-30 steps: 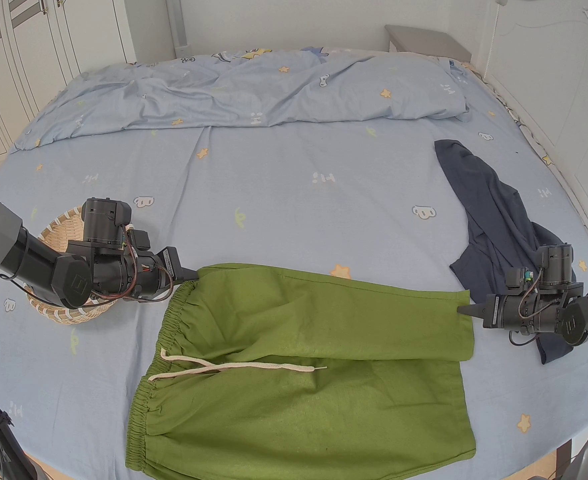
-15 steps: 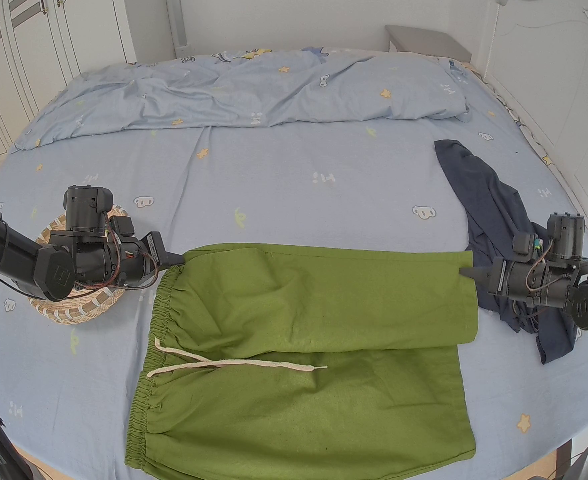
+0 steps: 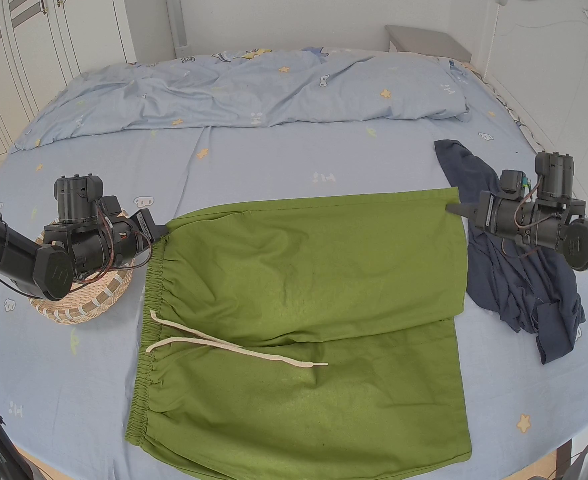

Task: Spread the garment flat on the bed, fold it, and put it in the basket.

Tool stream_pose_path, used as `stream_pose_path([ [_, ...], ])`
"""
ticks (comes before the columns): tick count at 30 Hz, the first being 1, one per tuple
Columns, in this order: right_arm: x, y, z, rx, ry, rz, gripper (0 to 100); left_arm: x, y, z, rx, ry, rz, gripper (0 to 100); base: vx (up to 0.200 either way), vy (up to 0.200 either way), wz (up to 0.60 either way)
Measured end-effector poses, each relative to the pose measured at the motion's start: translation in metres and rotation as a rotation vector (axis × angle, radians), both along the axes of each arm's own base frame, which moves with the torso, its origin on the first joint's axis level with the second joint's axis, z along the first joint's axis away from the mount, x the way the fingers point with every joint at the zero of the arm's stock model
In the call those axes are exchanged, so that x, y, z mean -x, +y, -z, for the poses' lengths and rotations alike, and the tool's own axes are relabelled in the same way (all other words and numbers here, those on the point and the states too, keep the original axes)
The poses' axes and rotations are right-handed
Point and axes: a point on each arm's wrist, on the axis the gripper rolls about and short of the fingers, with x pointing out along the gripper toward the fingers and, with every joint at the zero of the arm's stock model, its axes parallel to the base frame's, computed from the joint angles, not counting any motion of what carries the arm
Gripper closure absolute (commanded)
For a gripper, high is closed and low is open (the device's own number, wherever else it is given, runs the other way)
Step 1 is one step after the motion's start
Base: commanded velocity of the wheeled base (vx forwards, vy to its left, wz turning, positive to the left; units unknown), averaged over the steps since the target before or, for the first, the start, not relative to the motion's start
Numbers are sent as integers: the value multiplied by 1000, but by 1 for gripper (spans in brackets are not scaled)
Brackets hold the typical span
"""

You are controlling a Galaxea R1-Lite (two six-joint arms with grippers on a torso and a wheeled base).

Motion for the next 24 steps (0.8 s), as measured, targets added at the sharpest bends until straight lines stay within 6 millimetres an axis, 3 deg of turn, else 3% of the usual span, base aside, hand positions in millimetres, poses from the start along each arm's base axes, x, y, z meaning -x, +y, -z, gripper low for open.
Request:
stream_pose_path([
  [13,-57,11,2,20,-56,33,100,-7,11,5,-10,-26,-66,100,0,0,0],
  [24,-84,21,6,19,-74,22,100,-9,15,3,-11,-55,-82,100,0,0,0],
])
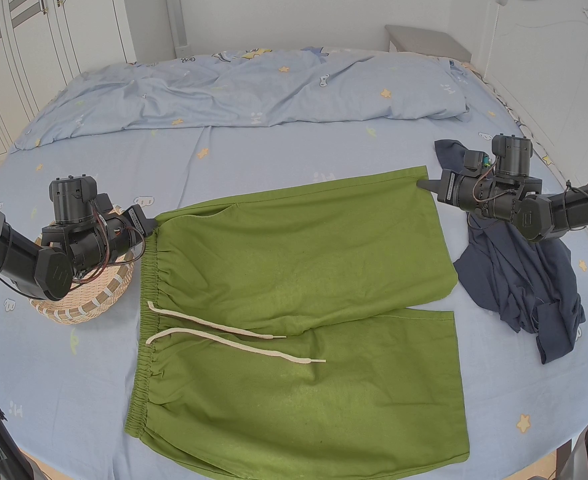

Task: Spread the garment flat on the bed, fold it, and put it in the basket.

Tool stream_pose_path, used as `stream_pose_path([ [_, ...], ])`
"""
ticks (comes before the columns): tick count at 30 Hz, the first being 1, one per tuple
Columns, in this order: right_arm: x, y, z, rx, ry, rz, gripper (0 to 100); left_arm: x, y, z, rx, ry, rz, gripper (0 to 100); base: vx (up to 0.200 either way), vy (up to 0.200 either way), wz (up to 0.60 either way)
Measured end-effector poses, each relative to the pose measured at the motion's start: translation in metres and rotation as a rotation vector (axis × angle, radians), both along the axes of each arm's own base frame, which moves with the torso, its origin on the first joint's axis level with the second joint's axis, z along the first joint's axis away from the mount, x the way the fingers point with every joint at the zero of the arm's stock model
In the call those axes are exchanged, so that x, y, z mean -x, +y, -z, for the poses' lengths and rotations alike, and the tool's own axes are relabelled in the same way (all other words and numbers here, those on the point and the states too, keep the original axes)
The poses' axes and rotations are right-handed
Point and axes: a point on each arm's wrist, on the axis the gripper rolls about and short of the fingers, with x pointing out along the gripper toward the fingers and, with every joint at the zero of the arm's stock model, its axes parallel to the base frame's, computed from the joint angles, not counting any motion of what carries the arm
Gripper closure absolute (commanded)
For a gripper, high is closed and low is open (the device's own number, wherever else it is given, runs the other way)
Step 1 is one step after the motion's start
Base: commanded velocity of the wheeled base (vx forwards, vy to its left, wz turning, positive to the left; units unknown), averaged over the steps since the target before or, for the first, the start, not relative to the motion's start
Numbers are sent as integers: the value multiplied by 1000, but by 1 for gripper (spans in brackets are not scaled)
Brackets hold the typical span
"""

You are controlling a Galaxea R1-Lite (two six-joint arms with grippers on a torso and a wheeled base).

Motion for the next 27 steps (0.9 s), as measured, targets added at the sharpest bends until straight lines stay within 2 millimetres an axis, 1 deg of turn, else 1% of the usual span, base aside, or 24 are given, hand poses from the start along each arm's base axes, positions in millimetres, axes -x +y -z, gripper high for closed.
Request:
stream_pose_path([
  [6,-10,-3,8,0,7,8,100,-2,0,2,0,-3,1,100,0,0,0],
  [10,-14,-9,16,2,21,21,100,-5,0,6,0,-13,2,100,0,0,0],
  [11,-16,-11,19,2,24,25,0,-6,0,6,1,-14,2,0,0,0,0],
  [16,-19,-13,25,3,34,36,0,-7,1,9,-2,-8,-9,0,0,0,0],
  [19,-19,-7,27,-1,29,23,0,-7,-2,10,-1,-9,2,0,0,0,0],
  [22,-19,-7,29,-2,33,22,0,-7,-1,10,-2,-8,-2,0,0,0,0],
  [27,-14,-7,30,-3,49,22,0,-1,-9,5,1,-28,21,0,0,0,0],
])
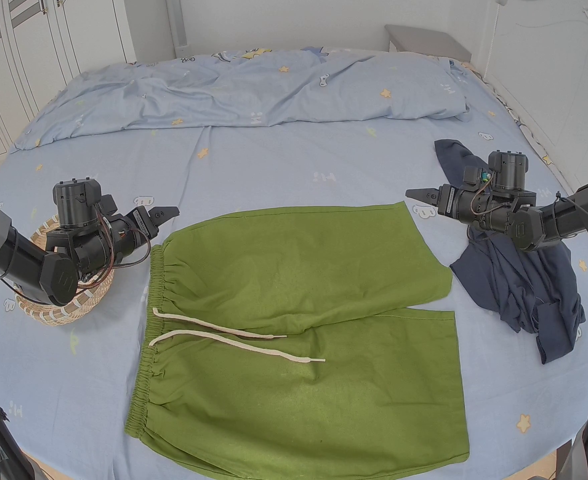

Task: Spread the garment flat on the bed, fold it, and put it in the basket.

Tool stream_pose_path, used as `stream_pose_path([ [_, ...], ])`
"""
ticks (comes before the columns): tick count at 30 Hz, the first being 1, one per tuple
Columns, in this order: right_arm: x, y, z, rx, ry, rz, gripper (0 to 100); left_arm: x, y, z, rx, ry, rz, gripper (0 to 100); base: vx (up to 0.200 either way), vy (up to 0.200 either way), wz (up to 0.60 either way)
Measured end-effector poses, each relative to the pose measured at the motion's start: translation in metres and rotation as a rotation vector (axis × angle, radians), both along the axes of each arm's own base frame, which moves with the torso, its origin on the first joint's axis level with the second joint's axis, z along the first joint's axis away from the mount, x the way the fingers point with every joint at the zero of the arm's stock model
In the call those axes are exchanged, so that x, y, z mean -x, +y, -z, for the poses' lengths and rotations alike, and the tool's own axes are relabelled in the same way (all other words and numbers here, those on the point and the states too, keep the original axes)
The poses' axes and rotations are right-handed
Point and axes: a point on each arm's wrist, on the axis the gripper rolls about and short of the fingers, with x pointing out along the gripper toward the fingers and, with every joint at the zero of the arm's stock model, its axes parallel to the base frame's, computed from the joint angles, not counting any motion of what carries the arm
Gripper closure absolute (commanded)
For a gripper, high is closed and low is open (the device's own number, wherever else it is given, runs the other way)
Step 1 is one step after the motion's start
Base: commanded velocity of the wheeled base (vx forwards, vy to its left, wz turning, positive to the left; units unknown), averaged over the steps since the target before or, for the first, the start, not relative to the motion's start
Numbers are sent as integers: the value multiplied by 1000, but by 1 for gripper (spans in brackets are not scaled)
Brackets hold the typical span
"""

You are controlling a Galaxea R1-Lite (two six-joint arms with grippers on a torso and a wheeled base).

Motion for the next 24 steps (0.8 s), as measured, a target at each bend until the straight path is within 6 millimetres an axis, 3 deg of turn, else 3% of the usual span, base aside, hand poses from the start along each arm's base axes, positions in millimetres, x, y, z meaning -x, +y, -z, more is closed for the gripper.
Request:
stream_pose_path([
  [4,13,-1,-9,-1,-1,-1,0,10,-11,-11,6,-27,30,0,0,0,0],
  [8,38,-5,-16,0,25,1,0,25,-18,-25,15,-52,54,0,0,0,0],
  [16,121,-14,-14,7,130,-2,0,67,-23,-34,100,6,64,0,0,0,0],
  [19,154,-18,-12,9,154,-3,0,90,-21,-26,134,70,67,0,0,0,0],
  [24,202,-22,-7,11,182,-5,0,141,-14,8,177,247,105,0,0,0,0],
])
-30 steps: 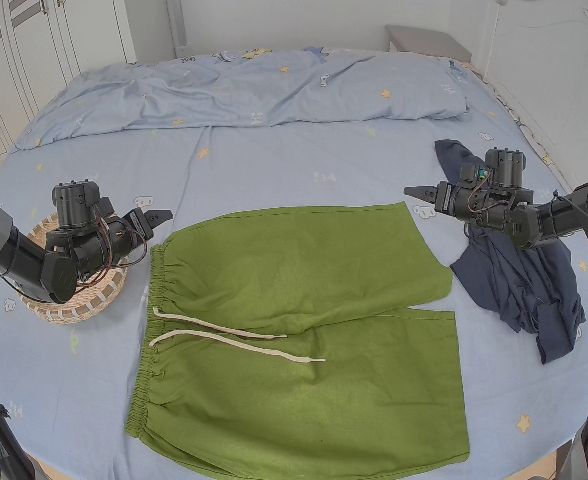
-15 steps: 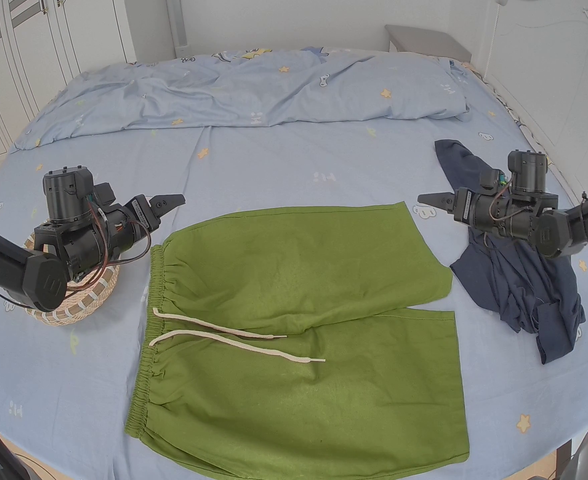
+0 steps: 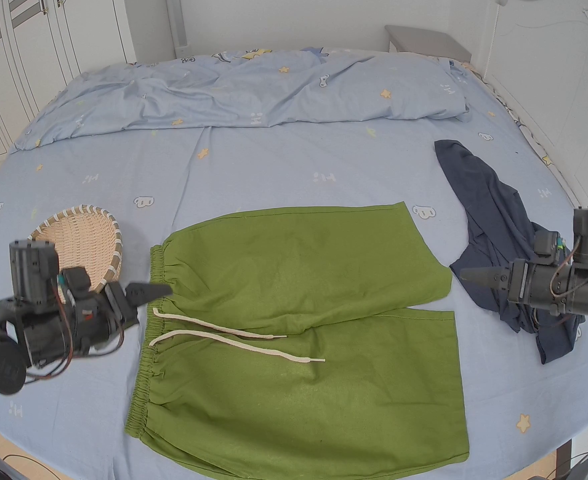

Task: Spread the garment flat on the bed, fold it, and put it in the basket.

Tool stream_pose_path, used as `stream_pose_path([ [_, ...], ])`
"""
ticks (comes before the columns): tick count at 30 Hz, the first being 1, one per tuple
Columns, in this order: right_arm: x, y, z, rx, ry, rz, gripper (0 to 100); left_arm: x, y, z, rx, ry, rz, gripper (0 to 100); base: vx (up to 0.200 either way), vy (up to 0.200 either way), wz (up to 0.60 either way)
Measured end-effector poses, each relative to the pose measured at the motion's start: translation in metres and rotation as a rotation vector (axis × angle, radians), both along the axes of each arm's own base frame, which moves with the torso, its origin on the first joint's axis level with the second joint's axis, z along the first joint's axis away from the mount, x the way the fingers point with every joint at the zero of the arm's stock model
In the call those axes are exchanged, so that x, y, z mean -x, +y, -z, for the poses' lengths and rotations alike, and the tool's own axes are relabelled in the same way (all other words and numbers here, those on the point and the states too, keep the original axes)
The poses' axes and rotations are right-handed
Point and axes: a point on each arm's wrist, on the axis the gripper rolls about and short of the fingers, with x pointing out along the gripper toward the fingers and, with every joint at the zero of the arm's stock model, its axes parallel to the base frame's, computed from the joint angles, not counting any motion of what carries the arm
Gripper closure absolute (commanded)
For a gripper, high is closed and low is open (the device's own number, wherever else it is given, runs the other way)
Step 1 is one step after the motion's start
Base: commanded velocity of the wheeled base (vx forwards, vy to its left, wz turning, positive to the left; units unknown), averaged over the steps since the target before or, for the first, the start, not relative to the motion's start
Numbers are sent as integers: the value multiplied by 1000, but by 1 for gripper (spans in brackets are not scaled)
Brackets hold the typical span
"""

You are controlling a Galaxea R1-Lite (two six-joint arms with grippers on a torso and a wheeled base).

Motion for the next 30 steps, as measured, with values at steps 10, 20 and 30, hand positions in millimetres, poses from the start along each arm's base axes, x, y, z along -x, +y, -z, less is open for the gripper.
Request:
stream_pose_path([
  [10,72,3,3,1,-10,-48,0,95,25,58,101,293,39,0,0,0,0],
  [20,93,3,1,-4,-40,-69,0,106,34,70,56,330,40,0,0,0,0],
  [30,96,5,3,-5,-36,-85,0,92,45,94,-25,403,55,0,0,0,0],
])
